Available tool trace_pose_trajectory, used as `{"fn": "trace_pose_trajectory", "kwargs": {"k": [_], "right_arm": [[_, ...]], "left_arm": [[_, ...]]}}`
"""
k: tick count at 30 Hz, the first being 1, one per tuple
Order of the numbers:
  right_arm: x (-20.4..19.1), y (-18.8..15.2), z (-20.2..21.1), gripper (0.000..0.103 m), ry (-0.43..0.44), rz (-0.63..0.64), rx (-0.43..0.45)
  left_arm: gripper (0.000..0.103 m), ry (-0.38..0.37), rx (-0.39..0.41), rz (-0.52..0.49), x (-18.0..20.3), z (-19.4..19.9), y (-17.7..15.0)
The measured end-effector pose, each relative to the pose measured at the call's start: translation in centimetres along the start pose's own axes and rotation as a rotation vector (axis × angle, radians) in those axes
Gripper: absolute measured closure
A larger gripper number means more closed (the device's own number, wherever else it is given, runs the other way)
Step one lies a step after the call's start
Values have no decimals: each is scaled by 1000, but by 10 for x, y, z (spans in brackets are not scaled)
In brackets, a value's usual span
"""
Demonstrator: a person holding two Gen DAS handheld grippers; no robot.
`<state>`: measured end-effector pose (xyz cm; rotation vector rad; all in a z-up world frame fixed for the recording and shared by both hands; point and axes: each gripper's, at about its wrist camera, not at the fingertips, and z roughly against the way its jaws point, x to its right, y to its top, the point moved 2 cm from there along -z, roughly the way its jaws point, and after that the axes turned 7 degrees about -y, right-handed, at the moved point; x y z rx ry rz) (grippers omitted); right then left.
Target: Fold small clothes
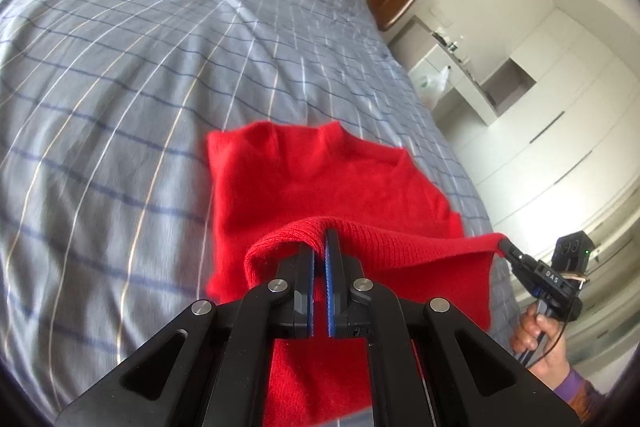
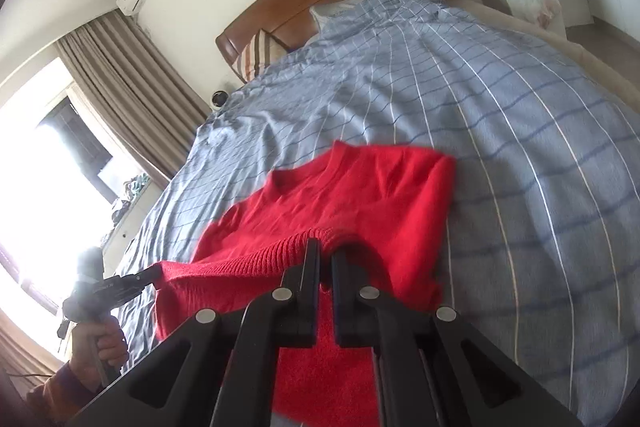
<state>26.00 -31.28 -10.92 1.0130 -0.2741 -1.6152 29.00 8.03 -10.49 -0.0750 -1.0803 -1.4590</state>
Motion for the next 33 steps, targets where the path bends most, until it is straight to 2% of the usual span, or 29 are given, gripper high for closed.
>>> {"fn": "trace_pose_trajectory", "kwargs": {"k": [5, 7, 8, 9, 11, 12, 15, 16, 18, 20, 21, 23, 24, 25, 26, 28, 29, 31, 33], "right_arm": [[19, 42, -67, 98, -55, -65, -11], [30, 49, -87, 97, -43, -119, -22], [35, 50, -94, 96, -56, -143, -22], [40, 51, -98, 91, -75, -163, -17], [47, 53, -93, 79, -91, -184, 4], [48, 55, -86, 74, -93, -178, 21], [32, 51, -57, 74, -92, -73, 35], [22, 46, -48, 74, -78, -22, 23], [0, 31, -36, 74, -22, 83, -19], [-20, 2, -27, 66, 27, 179, -85], [-24, -14, -27, 59, 33, 218, -118], [-22, -47, -31, 55, -36, 296, -196], [-14, -59, -31, 56, -99, 310, -216], [-8, -68, -24, 56, -144, 311, -214], [-5, -74, -10, 57, -151, 306, -186], [-12, -87, 23, 56, -158, 326, -121], [-17, -95, 36, 55, -164, 345, -101], [-27, -112, 52, 50, -192, 372, -75], [-32, -131, 54, 50, -204, 368, -80]], "left_arm": [[100, 88, -7, 53, -25, -59, 46], [94, 140, 0, 91, -37, -76, 57], [82, 171, 4, 116, -42, -80, 60], [64, 191, 7, 135, -47, -81, 62], [46, 212, 35, 146, -51, -70, 66], [42, 214, 56, 135, -50, -60, 66], [38, 225, 77, 38, -35, -34, 61], [37, 214, 68, 1, -28, -29, 55], [26, 186, 38, -84, -10, -17, 32], [13, 176, -4, -156, 3, -13, 0], [12, 184, -33, -179, 5, -16, -14], [14, 235, -115, -205, 1, -26, -39], [22, 266, -142, -198, -3, -25, -51], [25, 281, -139, -183, -4, -17, -60], [25, 271, -114, -169, -3, -4, -69], [14, 252, -42, -168, 7, 26, -84], [5, 260, -3, -185, 12, 38, -93], [3, 290, 69, -231, 22, 55, -110], [3, 321, 85, -271, 25, 53, -122]]}}
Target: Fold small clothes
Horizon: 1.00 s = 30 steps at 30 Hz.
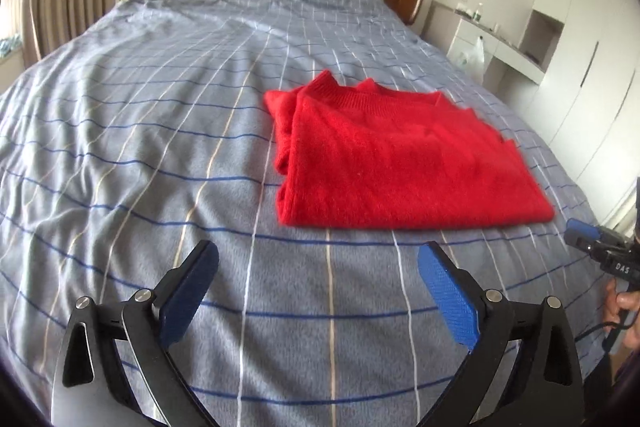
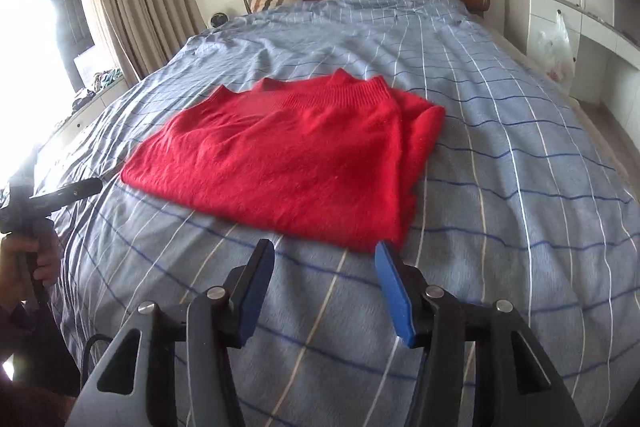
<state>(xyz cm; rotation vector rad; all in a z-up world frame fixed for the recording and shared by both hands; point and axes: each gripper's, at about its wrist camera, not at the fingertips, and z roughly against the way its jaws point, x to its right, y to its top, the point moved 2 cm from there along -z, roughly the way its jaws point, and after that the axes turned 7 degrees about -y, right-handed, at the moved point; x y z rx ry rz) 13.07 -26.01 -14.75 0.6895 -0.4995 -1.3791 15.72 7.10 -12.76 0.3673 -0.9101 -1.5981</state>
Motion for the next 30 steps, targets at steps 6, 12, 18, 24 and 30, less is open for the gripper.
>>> {"fn": "trace_pose_trajectory", "kwargs": {"k": [6, 12, 18, 24, 30], "right_arm": [[-8, -40, -27, 48, -88, -84, 33], [-15, -48, -31, 44, -151, -88, 64], [-19, -50, -33, 43, -186, -55, 64], [-23, -50, -34, 42, -217, -34, 71], [-24, -49, -35, 41, -233, -27, 68]], "left_arm": [[2, 114, -27, -138, 15, -42, -36], [1, 100, -11, -119, 10, -40, -38], [0, 89, 2, -116, 10, -41, -42], [0, 84, 0, -113, 11, -42, -42], [0, 85, -2, -114, 11, -44, -41]]}}
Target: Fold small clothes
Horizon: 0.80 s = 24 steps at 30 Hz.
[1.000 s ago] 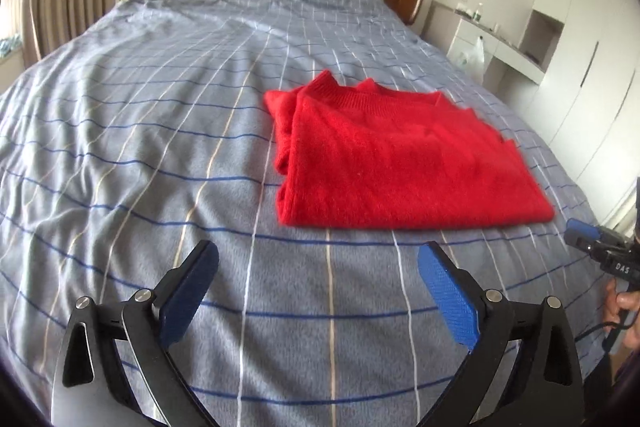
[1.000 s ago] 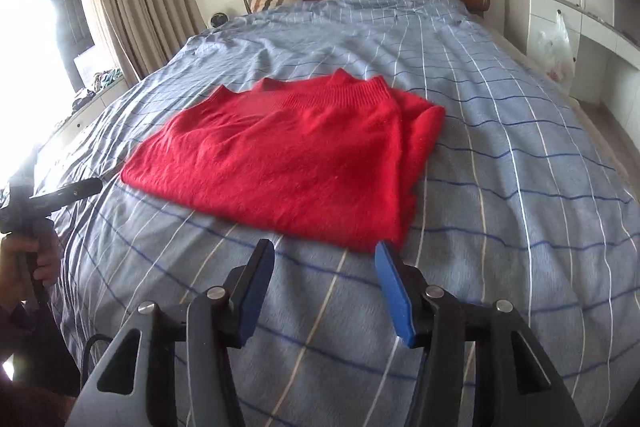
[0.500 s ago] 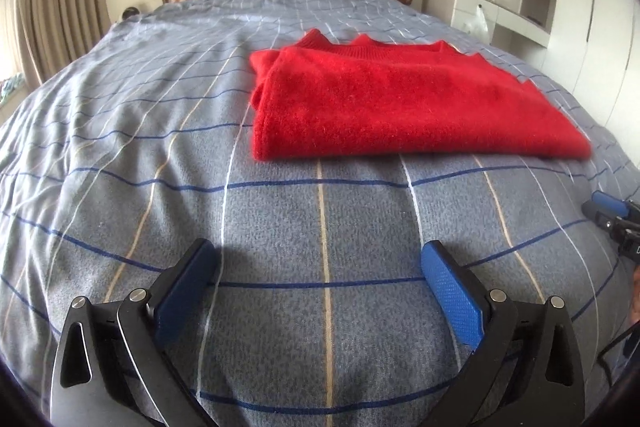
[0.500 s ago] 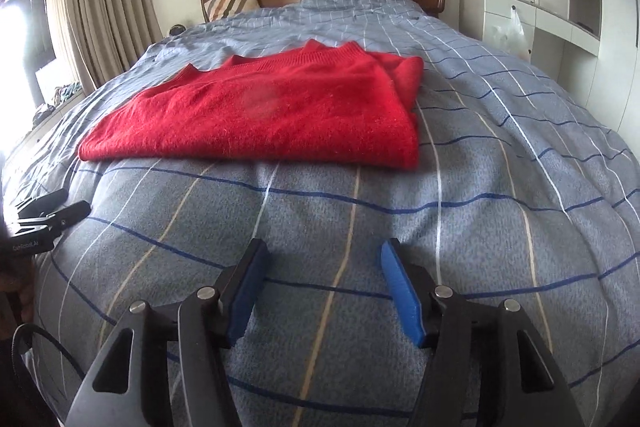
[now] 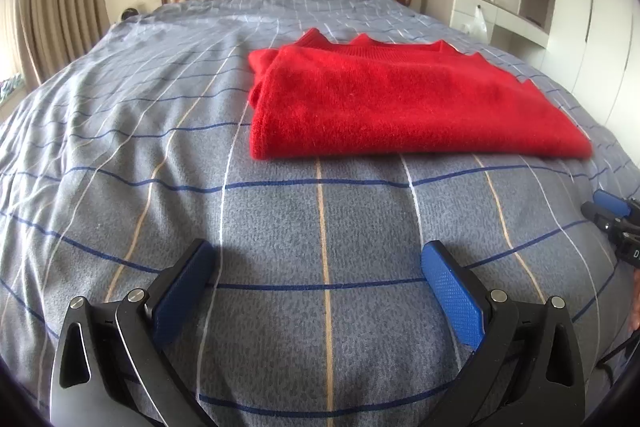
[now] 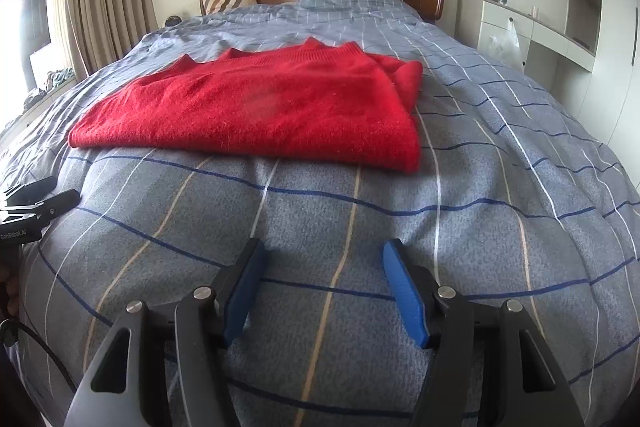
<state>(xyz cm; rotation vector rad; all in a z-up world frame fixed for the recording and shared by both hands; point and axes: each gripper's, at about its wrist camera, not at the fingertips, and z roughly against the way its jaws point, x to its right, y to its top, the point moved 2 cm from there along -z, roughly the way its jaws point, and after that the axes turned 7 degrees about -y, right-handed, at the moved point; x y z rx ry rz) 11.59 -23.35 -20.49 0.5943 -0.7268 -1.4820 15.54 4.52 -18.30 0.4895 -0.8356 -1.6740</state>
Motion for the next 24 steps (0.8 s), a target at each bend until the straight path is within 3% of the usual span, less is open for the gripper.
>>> {"fn": "trace_pose_trajectory", "kwargs": {"k": [19, 21, 24], "right_arm": [[-4, 0, -1, 40, -18, 13, -10], [2, 6, 0, 39, 28, -8, -50], [33, 30, 4, 40, 187, -140, -59]], "left_arm": [[0, -1, 0, 0, 0, 0, 0], [0, 0, -2, 0, 0, 0, -1], [0, -1, 0, 1, 0, 0, -1]]}}
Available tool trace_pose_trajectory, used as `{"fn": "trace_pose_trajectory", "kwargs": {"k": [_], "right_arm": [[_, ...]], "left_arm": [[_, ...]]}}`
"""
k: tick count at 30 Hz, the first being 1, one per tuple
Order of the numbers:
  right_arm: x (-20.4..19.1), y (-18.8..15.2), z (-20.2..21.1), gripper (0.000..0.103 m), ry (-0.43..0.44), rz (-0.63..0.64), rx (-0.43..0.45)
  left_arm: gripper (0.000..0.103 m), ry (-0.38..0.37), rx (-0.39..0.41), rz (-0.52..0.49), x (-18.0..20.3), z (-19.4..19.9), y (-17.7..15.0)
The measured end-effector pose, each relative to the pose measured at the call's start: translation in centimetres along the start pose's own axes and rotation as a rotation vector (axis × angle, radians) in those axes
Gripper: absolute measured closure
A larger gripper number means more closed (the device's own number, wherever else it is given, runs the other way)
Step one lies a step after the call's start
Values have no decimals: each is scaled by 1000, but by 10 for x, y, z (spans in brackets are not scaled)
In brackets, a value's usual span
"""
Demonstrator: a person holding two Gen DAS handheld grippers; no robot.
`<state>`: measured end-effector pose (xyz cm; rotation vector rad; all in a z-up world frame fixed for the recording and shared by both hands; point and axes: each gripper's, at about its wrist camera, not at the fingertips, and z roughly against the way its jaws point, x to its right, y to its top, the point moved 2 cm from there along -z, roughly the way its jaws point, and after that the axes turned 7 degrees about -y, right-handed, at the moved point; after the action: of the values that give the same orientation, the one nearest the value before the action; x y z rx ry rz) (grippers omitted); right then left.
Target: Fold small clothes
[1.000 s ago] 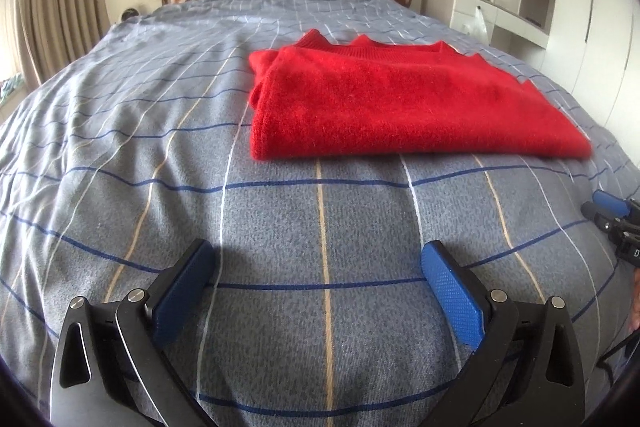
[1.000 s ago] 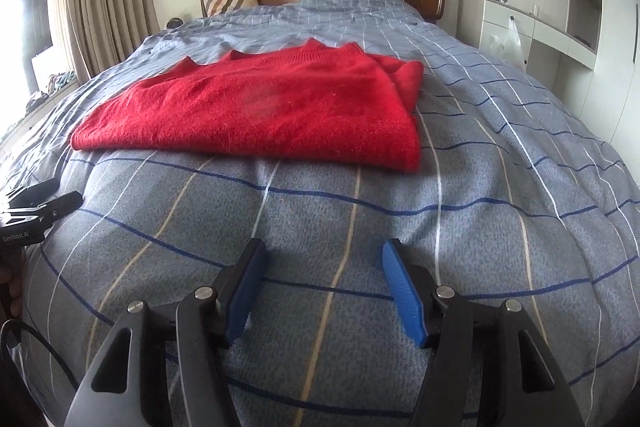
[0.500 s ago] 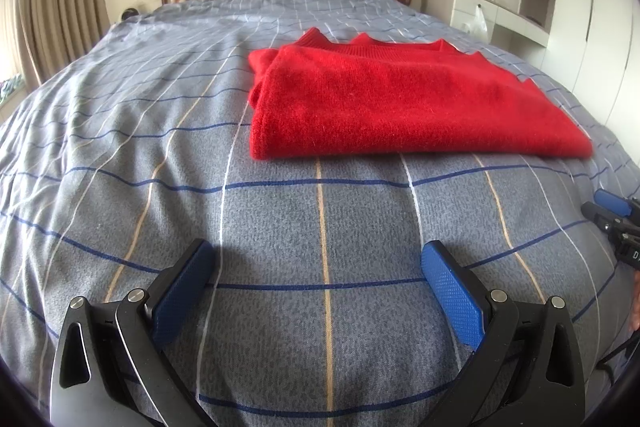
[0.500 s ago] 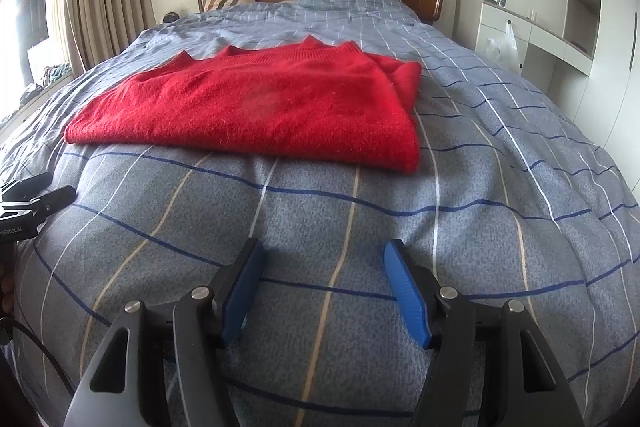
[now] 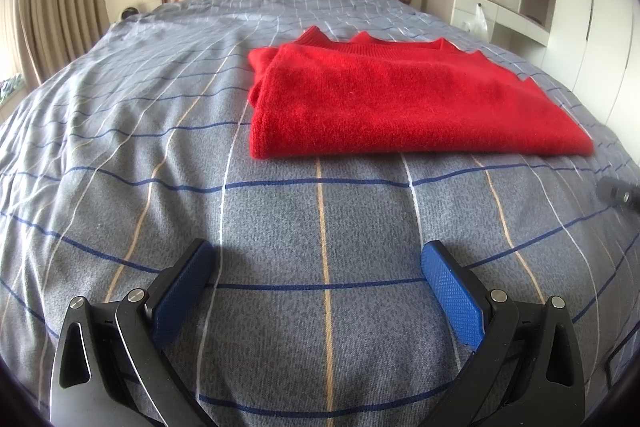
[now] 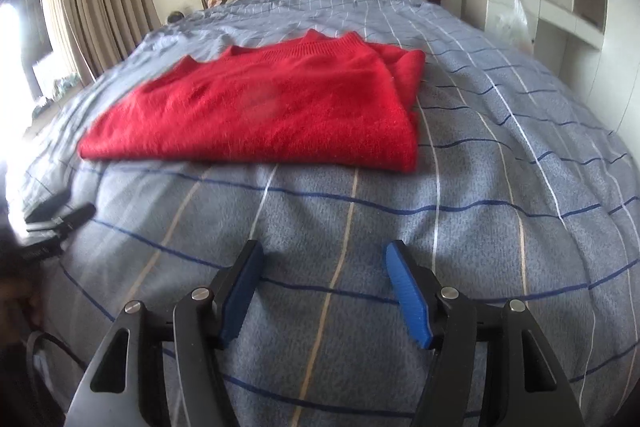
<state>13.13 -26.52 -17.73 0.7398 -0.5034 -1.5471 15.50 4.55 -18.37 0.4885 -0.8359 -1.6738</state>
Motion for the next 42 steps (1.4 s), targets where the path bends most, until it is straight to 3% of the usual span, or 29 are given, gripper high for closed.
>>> {"fn": "trace_pose_trajectory", "kwargs": {"k": [2, 4, 7, 11, 12, 14, 15, 19, 23, 28, 31, 33, 36, 41, 42], "right_arm": [[27, 31, 7, 39, 35, -101, 61], [50, 62, -4, 39, 93, -177, 49], [73, 93, -48, 39, 149, -257, -56], [83, 99, -104, 40, 214, -381, -202], [80, 98, -111, 43, 229, -391, -214], [69, 99, -121, 72, 245, -371, -249], [64, 99, -123, 92, 255, -380, -269], [46, 119, -103, 93, 224, -339, -242], [0, 155, -72, 93, 266, -269, -191], [-90, 188, -61, 93, 380, -187, -184], [-145, 188, -70, 93, 405, -103, -202], [-181, 182, -81, 93, 398, -39, -218], [-220, 169, -104, 93, 345, 33, -244], [-253, 139, -147, 92, 246, 76, -289], [-258, 132, -154, 87, 246, 77, -304]], "left_arm": [[0, -2, 3, 2, -1, 0, 0], [1, -2, 4, 2, -1, -1, -1], [1, -2, 3, 2, -1, 0, -1], [1, -2, 3, 2, -2, 0, -1], [1, -2, 4, 2, -2, 0, -1], [1, -2, 3, 2, -1, 0, -1], [1, -1, 3, 2, -1, 0, -1], [2, -26, -92, 13, -8, 4, 11], [4, -11, -41, 89, -41, 36, 21], [4, 151, -40, 102, -90, 44, 6], [4, 111, -36, 192, -111, 44, -7], [3, 96, -9, 199, -114, 43, -12], [1, 135, 11, 128, -104, 34, -19], [1, 127, 50, 132, -104, 37, -21], [1, 126, 57, 129, -104, 37, -22]]}}
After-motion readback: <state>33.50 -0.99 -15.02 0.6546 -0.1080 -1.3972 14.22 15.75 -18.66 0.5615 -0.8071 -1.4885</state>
